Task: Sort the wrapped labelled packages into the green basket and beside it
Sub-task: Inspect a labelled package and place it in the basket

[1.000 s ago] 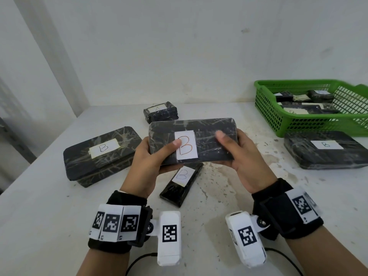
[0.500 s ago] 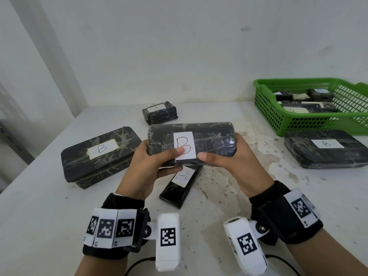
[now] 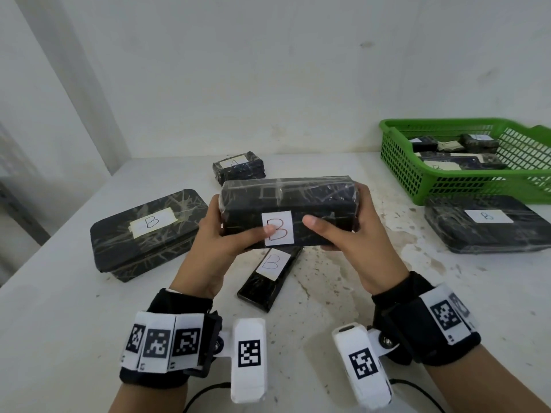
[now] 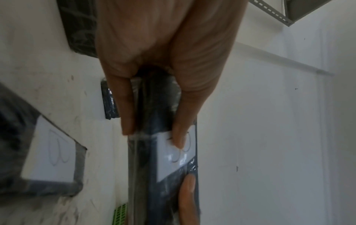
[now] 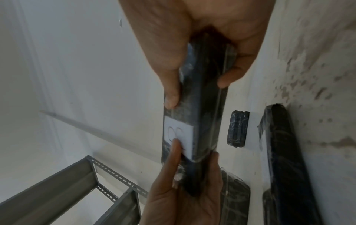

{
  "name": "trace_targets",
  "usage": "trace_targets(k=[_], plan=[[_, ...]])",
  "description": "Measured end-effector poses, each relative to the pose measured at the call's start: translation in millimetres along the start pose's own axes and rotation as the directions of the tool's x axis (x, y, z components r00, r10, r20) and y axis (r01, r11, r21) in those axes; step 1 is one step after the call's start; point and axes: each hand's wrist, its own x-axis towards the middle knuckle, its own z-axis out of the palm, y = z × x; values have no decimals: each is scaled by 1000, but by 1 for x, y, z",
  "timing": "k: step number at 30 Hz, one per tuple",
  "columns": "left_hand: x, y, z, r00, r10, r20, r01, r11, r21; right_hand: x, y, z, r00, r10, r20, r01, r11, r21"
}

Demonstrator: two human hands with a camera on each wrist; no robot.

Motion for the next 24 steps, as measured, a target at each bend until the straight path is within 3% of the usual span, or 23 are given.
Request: trace_targets(k=[6, 10, 15, 24], plan=[[0, 4, 0, 998, -56, 9, 56, 991, -124, 4, -10, -3, 986, 112, 123, -133, 975, 176], [-4, 14, -3, 992, -125, 29, 128, 959, -253, 5, -12, -5, 985, 94, 142, -110, 988, 109], [-3, 14, 1, 999, -12, -45, 1, 969, -248, 4, -12, -5, 986, 52, 160, -75, 987, 139], [-5, 12, 1, 999, 24, 25, -18, 971, -238, 4, -10, -4, 999, -8, 38, 2, 988, 152]])
